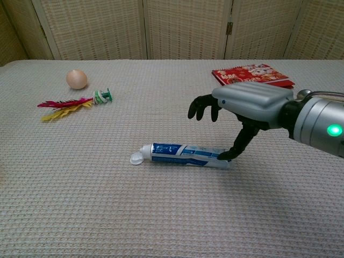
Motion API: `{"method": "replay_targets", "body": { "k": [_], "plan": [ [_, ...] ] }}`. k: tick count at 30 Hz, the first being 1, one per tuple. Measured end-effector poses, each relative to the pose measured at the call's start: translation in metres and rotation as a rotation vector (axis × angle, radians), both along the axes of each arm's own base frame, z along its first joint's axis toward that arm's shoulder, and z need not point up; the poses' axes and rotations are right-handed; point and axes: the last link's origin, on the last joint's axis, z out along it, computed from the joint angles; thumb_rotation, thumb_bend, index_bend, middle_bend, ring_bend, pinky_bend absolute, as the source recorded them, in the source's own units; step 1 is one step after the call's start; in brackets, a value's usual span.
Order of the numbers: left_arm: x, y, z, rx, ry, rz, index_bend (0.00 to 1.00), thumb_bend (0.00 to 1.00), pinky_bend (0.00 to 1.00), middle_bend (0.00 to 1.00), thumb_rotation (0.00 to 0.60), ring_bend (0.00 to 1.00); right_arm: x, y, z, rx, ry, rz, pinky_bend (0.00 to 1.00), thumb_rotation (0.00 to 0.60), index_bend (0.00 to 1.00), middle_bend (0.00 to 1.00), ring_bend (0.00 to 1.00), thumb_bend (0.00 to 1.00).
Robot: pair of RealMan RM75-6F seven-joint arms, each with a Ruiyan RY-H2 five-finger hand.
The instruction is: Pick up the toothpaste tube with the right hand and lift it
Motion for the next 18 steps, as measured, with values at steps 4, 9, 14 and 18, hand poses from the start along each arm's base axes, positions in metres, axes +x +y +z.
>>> {"method": "replay_targets", "body": {
  "k": [4,9,14,18],
  "plan": [
    [0.0,0.0,0.0,-0.001,0.0,0.003,0.14,0.14,0.0,0.09,0.6,0.08,0.006,-0.004,-0.019,0.015,0.02,-0.009,0.24,0.588,0.28,0.3,0.34,0.22],
    [-0.002,0.0,0.001,-0.003,-0.001,0.009,0.14,0.14,0.0,0.09,0.6,0.08,0.012,-0.011,-0.04,0.035,0.034,-0.025,0.26,0.586,0.32,0.33,0.37,0.28],
    [-0.004,0.0,0.002,-0.003,0.001,0.019,0.15,0.14,0.0,0.09,0.6,0.08,0.019,-0.02,-0.054,0.045,0.042,-0.032,0.27,0.59,0.33,0.34,0.38,0.31],
    [-0.006,0.0,0.002,-0.002,0.001,0.027,0.15,0.14,0.0,0.09,0.6,0.08,0.02,-0.028,-0.06,0.04,0.055,-0.036,0.27,0.59,0.34,0.34,0.38,0.31]
  ]
}}
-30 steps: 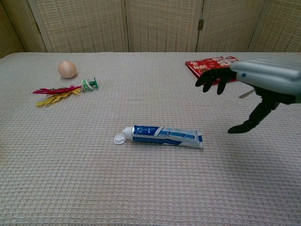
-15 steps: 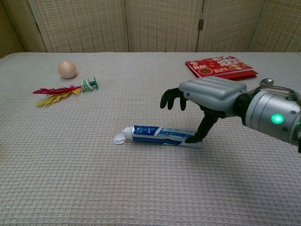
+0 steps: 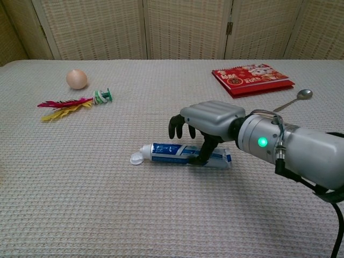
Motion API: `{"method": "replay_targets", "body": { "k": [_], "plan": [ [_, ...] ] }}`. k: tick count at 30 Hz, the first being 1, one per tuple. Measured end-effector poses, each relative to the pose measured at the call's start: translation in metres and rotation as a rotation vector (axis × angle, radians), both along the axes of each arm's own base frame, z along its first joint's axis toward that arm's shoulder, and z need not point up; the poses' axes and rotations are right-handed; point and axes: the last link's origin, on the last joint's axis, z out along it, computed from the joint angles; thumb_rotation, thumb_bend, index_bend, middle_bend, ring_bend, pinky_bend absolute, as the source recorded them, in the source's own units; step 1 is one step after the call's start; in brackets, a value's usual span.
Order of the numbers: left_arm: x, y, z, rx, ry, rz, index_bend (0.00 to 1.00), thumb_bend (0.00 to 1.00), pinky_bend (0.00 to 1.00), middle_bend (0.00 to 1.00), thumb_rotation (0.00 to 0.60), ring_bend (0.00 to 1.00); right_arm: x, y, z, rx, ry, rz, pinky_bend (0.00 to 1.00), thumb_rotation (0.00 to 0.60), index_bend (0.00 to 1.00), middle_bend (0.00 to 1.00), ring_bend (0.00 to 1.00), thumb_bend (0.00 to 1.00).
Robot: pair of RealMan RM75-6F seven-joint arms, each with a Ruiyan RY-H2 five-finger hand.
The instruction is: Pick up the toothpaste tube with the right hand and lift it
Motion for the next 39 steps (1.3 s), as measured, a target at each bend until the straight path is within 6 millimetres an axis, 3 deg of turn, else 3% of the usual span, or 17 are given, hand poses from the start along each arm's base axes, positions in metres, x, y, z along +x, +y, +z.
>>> {"method": "replay_targets", "body": {
  "k": [8,26,31,39],
  "plan": [
    [-0.003,0.0,0.0,-0.001,0.002,0.012,0.15,0.14,0.0,0.09,0.6,0.08,-0.003,-0.014,-0.004,-0.026,0.03,-0.015,0.28,0.598,0.34,0.34,0.38,0.31],
    [-0.004,0.002,0.0,-0.005,0.002,0.014,0.15,0.14,0.0,0.09,0.6,0.08,-0.002,-0.013,-0.01,-0.014,0.038,-0.01,0.27,0.6,0.44,0.42,0.42,0.37],
    [-0.003,0.003,-0.001,-0.011,0.006,0.013,0.15,0.14,0.0,0.09,0.6,0.08,0.0,-0.013,-0.012,-0.011,0.036,-0.003,0.33,0.6,0.53,0.49,0.49,0.46],
    [0.005,0.014,-0.002,-0.025,0.003,-0.032,0.15,0.14,0.0,0.09,0.6,0.09,0.005,-0.013,-0.012,-0.005,0.027,0.018,0.46,0.6,0.71,0.62,0.65,0.68]
  ]
}}
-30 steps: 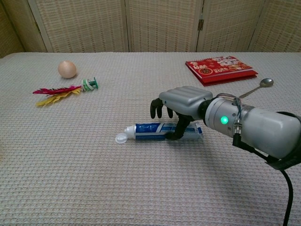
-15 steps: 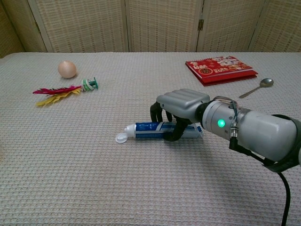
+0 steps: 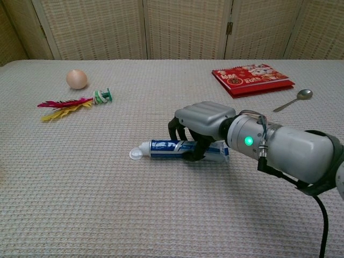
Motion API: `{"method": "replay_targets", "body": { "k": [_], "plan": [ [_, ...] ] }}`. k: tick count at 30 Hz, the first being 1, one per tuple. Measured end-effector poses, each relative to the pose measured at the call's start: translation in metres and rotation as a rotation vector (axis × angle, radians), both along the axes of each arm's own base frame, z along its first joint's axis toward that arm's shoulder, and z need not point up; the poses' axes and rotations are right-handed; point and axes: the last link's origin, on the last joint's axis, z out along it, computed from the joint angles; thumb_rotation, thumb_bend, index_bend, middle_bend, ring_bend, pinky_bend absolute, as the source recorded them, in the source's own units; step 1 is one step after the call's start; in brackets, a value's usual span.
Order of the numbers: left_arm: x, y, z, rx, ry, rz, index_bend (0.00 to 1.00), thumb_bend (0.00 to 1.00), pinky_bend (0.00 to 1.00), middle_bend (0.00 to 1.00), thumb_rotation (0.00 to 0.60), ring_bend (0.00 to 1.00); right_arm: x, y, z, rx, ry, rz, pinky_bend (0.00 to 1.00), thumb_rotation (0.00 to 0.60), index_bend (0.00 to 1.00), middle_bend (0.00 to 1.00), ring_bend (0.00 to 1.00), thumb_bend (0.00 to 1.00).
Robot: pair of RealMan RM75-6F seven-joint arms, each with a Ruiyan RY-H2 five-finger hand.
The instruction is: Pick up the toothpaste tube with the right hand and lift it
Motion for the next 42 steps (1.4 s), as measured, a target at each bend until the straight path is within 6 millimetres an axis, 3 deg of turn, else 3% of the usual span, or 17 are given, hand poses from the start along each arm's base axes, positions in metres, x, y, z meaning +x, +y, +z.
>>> {"method": "replay_targets", "body": {
  "k": [11,21,28,42],
  "plan": [
    [0.031,0.04,-0.012,-0.054,-0.098,-0.171,0.15,0.15,0.01,0.14,0.6,0.17,0.028,0.003,0.032,0.069,-0.14,0.015,0.52,0.6,0.76,0.66,0.68,0.74],
    [0.069,0.067,-0.037,-0.097,-0.155,-0.334,0.02,0.16,0.05,0.14,0.6,0.16,0.05,0.011,0.05,0.187,-0.375,-0.062,0.52,0.6,0.76,0.66,0.69,0.76],
    [0.085,0.074,-0.047,-0.104,-0.178,-0.391,0.0,0.16,0.04,0.12,0.6,0.14,0.054,0.014,0.047,0.242,-0.534,-0.091,0.52,0.6,0.77,0.66,0.69,0.8],
    [0.101,0.074,-0.053,-0.106,-0.231,-0.433,0.0,0.16,0.04,0.12,0.6,0.14,0.043,0.013,0.018,0.285,-0.757,-0.072,0.52,0.6,0.77,0.66,0.68,0.81]
  ]
}}
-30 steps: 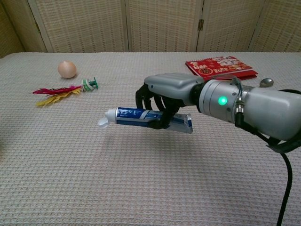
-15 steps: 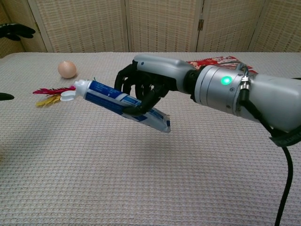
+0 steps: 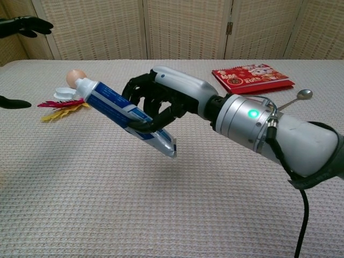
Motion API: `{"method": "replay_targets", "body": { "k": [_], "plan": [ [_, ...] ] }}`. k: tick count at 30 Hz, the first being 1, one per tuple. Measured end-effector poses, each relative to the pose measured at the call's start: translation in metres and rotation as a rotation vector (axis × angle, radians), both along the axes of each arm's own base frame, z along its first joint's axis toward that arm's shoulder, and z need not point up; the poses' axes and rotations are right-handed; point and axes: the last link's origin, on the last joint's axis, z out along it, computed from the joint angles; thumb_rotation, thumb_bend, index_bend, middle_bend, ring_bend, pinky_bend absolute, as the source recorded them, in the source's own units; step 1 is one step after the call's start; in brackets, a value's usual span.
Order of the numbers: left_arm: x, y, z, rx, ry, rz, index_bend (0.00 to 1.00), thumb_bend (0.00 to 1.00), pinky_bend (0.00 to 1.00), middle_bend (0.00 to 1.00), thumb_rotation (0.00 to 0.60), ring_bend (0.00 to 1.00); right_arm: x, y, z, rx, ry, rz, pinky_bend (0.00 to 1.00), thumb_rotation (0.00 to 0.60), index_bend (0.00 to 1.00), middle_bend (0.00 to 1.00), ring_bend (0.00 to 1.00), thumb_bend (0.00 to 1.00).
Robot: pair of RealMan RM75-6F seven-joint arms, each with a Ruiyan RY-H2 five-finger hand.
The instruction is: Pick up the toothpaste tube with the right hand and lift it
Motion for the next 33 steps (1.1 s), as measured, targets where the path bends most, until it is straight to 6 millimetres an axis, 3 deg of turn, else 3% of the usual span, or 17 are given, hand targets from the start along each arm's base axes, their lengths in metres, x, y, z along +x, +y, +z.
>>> {"method": "replay_targets", "body": {
  "k": [18,33],
  "plan": [
    [0.025,-0.009,-0.014,-0.064,-0.1,-0.058,0.0,0.16,0.04,0.12,0.6,0.13,0.011,-0.001,-0.01,-0.003,-0.043,0.014,0.52,0.6,0.77,0.66,0.69,0.81],
    [0.033,-0.008,-0.016,-0.063,-0.12,-0.071,0.0,0.16,0.04,0.12,0.6,0.13,0.01,0.0,-0.014,0.012,-0.008,0.022,0.52,0.6,0.78,0.66,0.69,0.81]
  ]
}}
